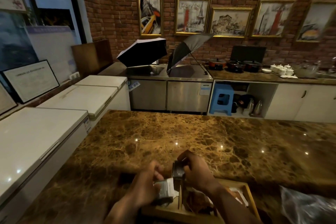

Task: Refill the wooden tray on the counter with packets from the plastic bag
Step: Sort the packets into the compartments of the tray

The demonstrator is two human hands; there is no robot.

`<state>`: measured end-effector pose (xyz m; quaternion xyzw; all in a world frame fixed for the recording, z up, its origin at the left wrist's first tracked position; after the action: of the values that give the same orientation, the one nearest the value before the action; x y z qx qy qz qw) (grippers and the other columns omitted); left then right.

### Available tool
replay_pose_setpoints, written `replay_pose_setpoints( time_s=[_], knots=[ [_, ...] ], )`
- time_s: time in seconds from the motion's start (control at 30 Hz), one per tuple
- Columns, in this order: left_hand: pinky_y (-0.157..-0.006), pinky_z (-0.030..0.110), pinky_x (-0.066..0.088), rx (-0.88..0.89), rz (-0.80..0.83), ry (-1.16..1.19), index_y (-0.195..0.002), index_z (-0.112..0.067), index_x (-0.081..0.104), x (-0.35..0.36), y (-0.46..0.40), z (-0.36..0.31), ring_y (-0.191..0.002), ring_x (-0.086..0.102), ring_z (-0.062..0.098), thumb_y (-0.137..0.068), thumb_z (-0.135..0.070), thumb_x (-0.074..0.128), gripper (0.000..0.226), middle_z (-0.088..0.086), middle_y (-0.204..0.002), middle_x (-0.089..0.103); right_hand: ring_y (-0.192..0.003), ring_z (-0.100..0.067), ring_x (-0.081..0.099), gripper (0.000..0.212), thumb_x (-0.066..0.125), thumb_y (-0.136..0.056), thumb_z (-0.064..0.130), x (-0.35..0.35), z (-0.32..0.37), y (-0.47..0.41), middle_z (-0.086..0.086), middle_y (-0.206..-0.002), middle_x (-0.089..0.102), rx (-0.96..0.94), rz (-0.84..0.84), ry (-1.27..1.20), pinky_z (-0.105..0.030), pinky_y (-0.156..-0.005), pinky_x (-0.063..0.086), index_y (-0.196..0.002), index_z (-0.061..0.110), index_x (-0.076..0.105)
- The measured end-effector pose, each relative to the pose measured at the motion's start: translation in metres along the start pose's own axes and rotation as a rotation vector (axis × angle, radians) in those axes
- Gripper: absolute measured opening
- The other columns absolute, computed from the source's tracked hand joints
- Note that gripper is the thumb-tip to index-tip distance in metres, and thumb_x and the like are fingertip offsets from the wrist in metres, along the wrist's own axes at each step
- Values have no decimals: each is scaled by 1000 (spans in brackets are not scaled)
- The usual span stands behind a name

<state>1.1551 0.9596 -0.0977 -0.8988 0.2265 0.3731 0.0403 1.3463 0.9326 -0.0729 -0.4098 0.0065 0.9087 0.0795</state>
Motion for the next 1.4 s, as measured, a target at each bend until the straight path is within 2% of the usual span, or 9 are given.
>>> replay_pose_setpoints(
  time_s=[0.13, 0.3, 0.4, 0.5, 0.67, 0.83, 1.0, 1.27, 1.4],
  knots=[
    [-75, 16, 44, 33, -36, -227, -99, -47, 44, 10, 13, -9, -93, 60, -1, -83, -13, 69, 44, -21, -107, 61, -100, -13, 65, 32, 54, -90, 1, -4, 2, 17, 2, -110, 68, -8, 2, -1, -36, -86, 59, -112, 23, 64],
    [-87, 24, 46, 176, -147, -318, -117, -42, 46, 1, 25, -16, -111, 54, 5, -87, -23, 66, 41, -22, -122, 52, -84, 2, 57, 32, 55, -91, -2, 6, 15, 23, 11, -102, 60, -46, 91, 6, -7, -71, 49, -113, 19, 64],
    [-90, 27, 47, 190, -166, -318, -115, -42, 46, -10, 27, -14, -114, 54, 7, -87, -31, 61, 34, -20, -120, 55, -100, -8, 61, 33, 61, -90, 1, 17, 23, 26, 4, -112, 65, -65, 148, -11, -20, -87, 54, -118, 18, 64],
    [-91, 28, 47, 179, -178, -344, -118, -46, 45, -21, 29, -9, -112, 52, 8, -89, -33, 61, 36, -19, -120, 55, -112, -14, 57, 36, 61, -92, 15, 21, 22, 30, 6, -126, 61, -48, 147, 110, -32, -97, 50, -125, 30, 59],
    [-104, 32, 39, 173, -199, -435, -136, -38, 46, -25, 29, -7, -124, 48, 14, -93, -47, 52, 44, -13, -136, 51, -126, -19, 45, 42, 51, -97, 44, 11, 14, 32, 5, -143, 47, -104, 86, 355, -34, -104, 42, -137, 34, 49],
    [-121, 34, 23, 110, -189, -467, -150, -36, 36, -11, 20, -11, -145, 30, 13, -94, -62, 48, 63, -12, -156, 37, -125, -19, 41, 56, 45, -91, 65, -6, -7, 39, 4, -144, 45, -15, 67, 447, -37, -102, 37, -141, 41, 39],
    [-122, 41, 24, 77, -169, -428, -152, -36, 31, 3, 1, -29, -147, 27, 17, -91, -71, 43, 72, -9, -158, 34, -143, -28, 31, 85, 31, -82, 84, -35, -31, 50, -4, -159, 32, 119, 39, 593, -48, -114, 31, -152, 36, 28],
    [-125, 46, 9, 111, -117, -549, -157, -42, 14, 30, -16, -76, -153, 14, 23, -82, -86, 26, 87, -5, -168, 16, -153, -27, 12, 98, 20, -69, 97, -94, -70, 72, -3, -168, 14, 212, -52, 551, -54, -122, 12, -153, 46, 17],
    [-123, 48, 13, 167, -151, -520, -156, -46, 11, 49, -22, -124, -153, 16, 22, -78, -87, 34, 91, -6, -167, 15, -153, -25, 10, 102, 20, -67, 99, -136, -92, 85, 0, -167, 15, 227, -105, 525, -51, -123, 10, -154, 47, 12]
  ],
)
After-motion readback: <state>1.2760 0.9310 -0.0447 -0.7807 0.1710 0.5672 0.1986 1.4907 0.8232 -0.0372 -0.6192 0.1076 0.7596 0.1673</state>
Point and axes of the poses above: each hand's wrist, its own y-axis away from the middle knuckle, its own x-axis out of the palm, z = x × y, the point moved 4 cm from there along -y, towards the middle knuckle
